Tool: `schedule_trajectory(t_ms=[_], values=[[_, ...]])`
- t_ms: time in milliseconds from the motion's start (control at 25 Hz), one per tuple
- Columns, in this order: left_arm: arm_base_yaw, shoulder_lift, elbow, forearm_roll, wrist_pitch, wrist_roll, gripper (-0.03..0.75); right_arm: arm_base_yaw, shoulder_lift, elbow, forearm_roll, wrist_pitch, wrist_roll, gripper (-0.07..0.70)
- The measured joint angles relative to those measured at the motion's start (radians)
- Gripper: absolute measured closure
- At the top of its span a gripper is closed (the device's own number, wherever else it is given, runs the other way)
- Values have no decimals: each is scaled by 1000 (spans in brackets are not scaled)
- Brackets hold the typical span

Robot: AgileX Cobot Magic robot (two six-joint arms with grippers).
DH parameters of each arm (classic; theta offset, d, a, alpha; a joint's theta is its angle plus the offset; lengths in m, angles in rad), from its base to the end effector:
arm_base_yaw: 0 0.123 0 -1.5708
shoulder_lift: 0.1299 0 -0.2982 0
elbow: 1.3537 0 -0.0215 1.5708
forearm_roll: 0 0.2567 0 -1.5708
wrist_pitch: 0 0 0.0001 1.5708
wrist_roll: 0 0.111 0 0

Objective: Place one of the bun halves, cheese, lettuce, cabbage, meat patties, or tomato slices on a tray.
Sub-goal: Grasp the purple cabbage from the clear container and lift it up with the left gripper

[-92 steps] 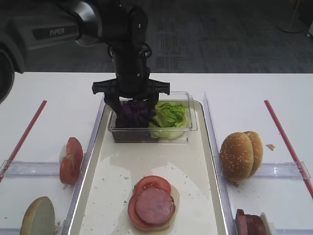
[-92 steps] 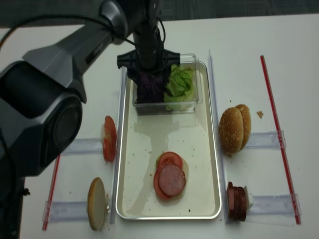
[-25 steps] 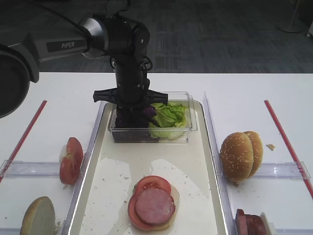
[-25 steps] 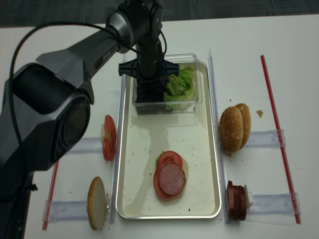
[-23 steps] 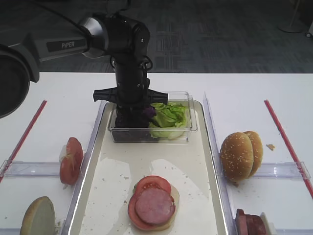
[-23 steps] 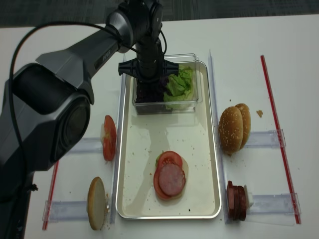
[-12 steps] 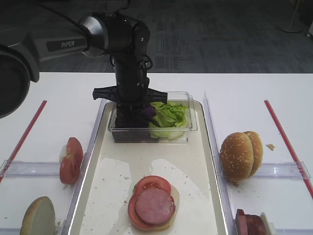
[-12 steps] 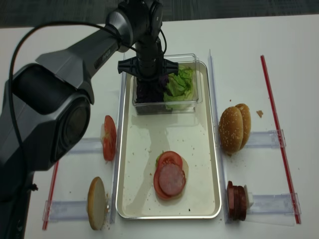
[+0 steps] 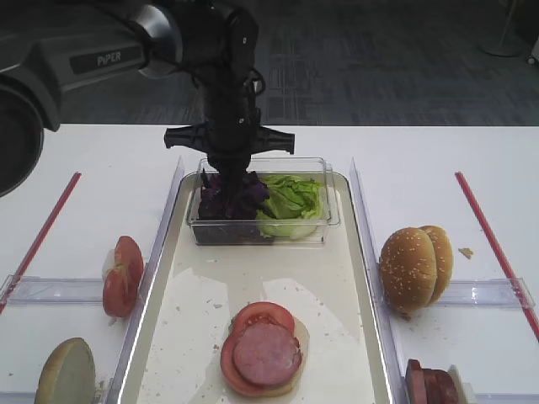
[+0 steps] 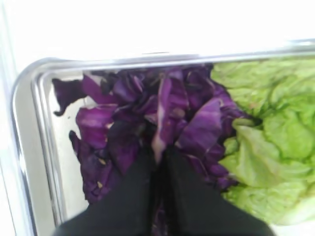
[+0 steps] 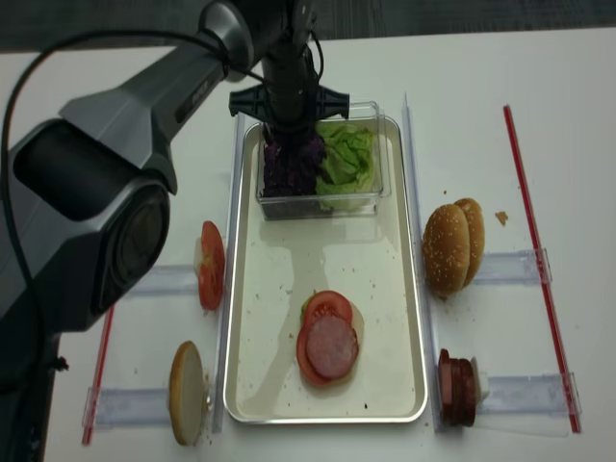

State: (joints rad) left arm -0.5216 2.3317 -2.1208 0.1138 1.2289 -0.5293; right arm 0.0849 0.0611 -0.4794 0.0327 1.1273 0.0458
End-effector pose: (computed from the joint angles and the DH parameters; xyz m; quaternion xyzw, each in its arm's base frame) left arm 0.4509 -0.2455 0.1924 0.0093 0.9925 -0.0067 0.1218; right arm 0.0112 0.0042 0.2580 -0.0179 0.8892 0.0461 0.4548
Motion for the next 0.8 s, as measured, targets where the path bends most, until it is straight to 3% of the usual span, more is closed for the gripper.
schedule_trajectory(t_ms=[800], values=[[-20, -85, -47, -45, 6, 6, 719, 0, 0, 0, 0, 0, 0, 267]])
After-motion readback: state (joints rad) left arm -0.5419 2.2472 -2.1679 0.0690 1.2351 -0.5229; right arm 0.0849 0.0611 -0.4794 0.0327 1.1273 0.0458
